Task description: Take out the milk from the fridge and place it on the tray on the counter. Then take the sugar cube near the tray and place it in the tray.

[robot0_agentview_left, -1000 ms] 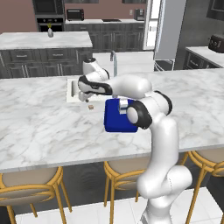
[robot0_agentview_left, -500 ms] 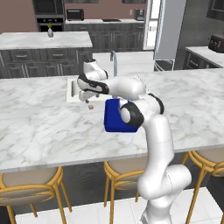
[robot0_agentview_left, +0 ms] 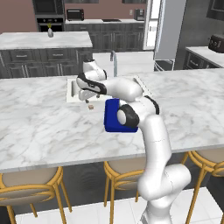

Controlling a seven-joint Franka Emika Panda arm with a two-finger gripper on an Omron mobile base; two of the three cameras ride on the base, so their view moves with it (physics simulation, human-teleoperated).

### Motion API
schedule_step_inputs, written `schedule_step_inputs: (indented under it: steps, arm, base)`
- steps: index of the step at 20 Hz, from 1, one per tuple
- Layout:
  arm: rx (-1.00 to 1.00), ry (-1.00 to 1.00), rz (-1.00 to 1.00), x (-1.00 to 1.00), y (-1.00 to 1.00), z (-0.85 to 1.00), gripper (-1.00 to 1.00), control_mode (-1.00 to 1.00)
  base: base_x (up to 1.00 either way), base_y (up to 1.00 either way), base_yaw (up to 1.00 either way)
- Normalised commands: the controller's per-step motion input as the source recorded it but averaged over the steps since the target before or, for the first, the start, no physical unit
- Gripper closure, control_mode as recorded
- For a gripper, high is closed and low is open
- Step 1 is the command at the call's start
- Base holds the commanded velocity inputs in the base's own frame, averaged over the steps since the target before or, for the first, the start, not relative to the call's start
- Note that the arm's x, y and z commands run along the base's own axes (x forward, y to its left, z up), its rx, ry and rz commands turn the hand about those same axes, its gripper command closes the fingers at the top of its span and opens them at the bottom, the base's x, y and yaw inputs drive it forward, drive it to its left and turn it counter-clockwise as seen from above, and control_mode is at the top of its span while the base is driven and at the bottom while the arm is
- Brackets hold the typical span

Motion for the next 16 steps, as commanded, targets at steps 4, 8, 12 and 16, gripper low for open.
schedule_step_inputs:
  steps: [4,8,12,16]
  arm:
    - [0.08,-0.02,-0.10,0.00,-0.16,-0.39,-1.00,-1.00]
    - [0.09,-0.02,-0.10,0.00,-0.20,-0.42,-1.00,-1.00]
    - [0.07,-0.05,-0.05,0.00,-0.01,-0.28,-1.00,-1.00]
    - [0.00,-0.10,-0.03,0.07,0.00,-0.13,-1.00,-1.00]
  base:
    - [0.00,0.00,0.00]
    - [0.00,0.00,0.00]
    - [0.00,0.00,0.00]
    - [0.00,0.00,0.00]
